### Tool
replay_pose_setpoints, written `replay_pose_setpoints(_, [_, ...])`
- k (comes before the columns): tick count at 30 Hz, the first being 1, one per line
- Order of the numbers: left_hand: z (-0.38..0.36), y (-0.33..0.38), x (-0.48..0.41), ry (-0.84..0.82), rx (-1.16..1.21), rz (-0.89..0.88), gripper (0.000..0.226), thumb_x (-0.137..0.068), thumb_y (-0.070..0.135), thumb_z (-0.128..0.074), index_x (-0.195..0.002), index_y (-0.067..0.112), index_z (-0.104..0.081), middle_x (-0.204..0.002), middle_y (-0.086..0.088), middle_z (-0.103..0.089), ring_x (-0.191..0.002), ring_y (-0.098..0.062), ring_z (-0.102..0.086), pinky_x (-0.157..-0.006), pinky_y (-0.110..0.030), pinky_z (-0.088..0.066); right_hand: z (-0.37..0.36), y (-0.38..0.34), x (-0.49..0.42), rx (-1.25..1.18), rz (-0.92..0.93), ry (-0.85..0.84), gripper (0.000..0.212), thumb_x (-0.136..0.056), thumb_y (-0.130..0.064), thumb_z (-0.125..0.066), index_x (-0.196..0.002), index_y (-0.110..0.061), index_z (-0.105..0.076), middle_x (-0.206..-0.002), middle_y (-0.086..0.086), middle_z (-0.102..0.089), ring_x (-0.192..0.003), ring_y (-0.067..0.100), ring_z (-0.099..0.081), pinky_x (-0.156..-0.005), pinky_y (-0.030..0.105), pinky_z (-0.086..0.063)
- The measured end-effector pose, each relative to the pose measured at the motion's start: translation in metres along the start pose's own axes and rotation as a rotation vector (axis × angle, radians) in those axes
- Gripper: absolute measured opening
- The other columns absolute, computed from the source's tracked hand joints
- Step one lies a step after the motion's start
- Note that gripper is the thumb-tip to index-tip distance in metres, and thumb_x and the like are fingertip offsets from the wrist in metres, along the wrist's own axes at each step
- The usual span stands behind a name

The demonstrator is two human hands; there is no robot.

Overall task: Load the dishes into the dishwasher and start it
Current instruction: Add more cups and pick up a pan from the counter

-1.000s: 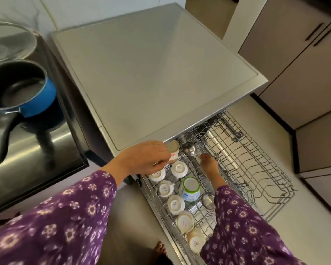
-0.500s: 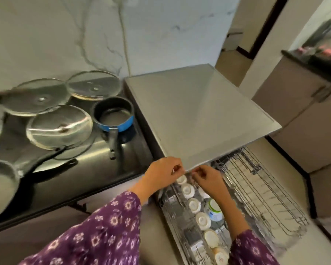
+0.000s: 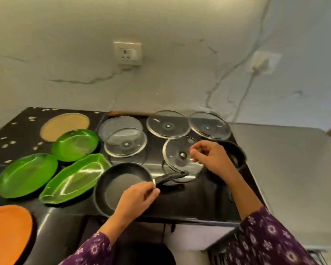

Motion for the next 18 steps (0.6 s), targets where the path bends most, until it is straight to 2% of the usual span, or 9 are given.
replay_pose_setpoints(3, [0.044, -0.049, -0.005, 0.119, -0.031, 0.078, 0.026, -0.089, 0.040, -0.055, -0.070, 0.024, -0.054, -0.064, 0.014, -0.047, -0.061, -0.012, -0.052, -0.058, -0.028, -0.039, -0.049, -0.023, -0.053, 0.072, 0.008, -0.064, 0.005, -0.085, -0.017, -0.067, -0.087, -0.014, -0.069, -0.073, 0.002, -0.071, -0.067, 0.007, -0.066, -0.064, 0.023, -0.052])
replay_pose_setpoints(7, [0.089, -0.122, -0.012, 0.105, -0.103, 0.239, 0.023, -0.094, 0.033, -0.055, -0.078, 0.016, -0.058, -0.075, -0.002, -0.061, -0.074, -0.023, -0.058, -0.063, -0.034, -0.038, -0.115, -0.046, -0.124, 0.228, 0.019, -0.140, 0.013, -0.084, -0.020, -0.065, -0.092, -0.010, -0.070, -0.082, 0.005, -0.069, -0.076, 0.015, -0.061, -0.072, 0.025, -0.049])
replay_pose_setpoints(10, [0.108, -0.159, -0.023, 0.046, -0.184, 0.301, 0.026, -0.097, 0.034, -0.048, -0.086, 0.013, -0.057, -0.089, -0.009, -0.065, -0.088, -0.028, -0.060, -0.069, -0.037, -0.041, -0.154, -0.054, -0.171, 0.376, 0.017, -0.194, 0.020, -0.085, -0.020, -0.064, -0.101, -0.009, -0.069, -0.095, 0.007, -0.068, -0.087, 0.017, -0.060, -0.079, 0.026, -0.044])
replay_pose_setpoints(13, [0.117, -0.186, -0.043, -0.033, -0.295, 0.349, 0.029, -0.100, 0.035, -0.039, -0.097, 0.012, -0.057, -0.102, -0.011, -0.065, -0.100, -0.030, -0.060, -0.075, -0.038, -0.043, -0.182, -0.055, -0.210, 0.446, -0.011, -0.231, 0.022, -0.084, -0.018, -0.064, -0.102, -0.008, -0.068, -0.103, 0.009, -0.068, -0.097, 0.022, -0.061, -0.084, 0.031, -0.047])
replay_pose_setpoints(18, [0.114, -0.212, -0.089, -0.149, -0.459, 0.328, 0.035, -0.102, 0.037, -0.031, -0.108, 0.013, -0.056, -0.110, -0.012, -0.064, -0.101, -0.034, -0.061, -0.078, -0.039, -0.048, -0.207, -0.054, -0.263, 0.500, -0.059, -0.247, 0.020, -0.085, -0.013, -0.063, -0.104, -0.006, -0.066, -0.107, 0.011, -0.066, -0.095, 0.021, -0.060, -0.078, 0.030, -0.047])
Point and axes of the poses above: each hand's wrist, its own x-axis away from the middle knuckle, its own z-axis out of the back of the hand, y = z × x, the point moved 4 cm from there along -x, towards the middle knuckle
